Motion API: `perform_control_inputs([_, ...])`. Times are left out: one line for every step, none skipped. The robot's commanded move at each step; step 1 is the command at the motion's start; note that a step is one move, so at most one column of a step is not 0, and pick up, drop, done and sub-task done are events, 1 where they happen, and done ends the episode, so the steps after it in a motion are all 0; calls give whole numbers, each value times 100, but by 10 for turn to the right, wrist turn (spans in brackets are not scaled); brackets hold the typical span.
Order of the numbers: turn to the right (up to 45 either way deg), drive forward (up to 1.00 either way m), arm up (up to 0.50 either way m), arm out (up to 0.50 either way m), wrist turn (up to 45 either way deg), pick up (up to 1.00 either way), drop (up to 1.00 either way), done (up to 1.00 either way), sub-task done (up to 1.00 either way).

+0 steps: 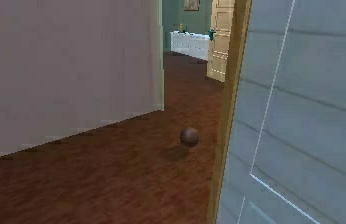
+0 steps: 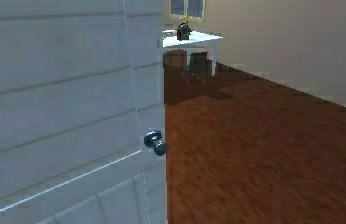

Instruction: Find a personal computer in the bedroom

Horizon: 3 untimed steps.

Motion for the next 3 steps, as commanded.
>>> perform_control_inputs([0, 5, 0, 0, 0, 0, 0, 0, 0])
perform_control_inputs([-150, 0, 0, 0, 0, 0, 0, 0, 0])
perform_control_inputs([0, 60, 0, 0, 0, 0, 0, 0, 0])
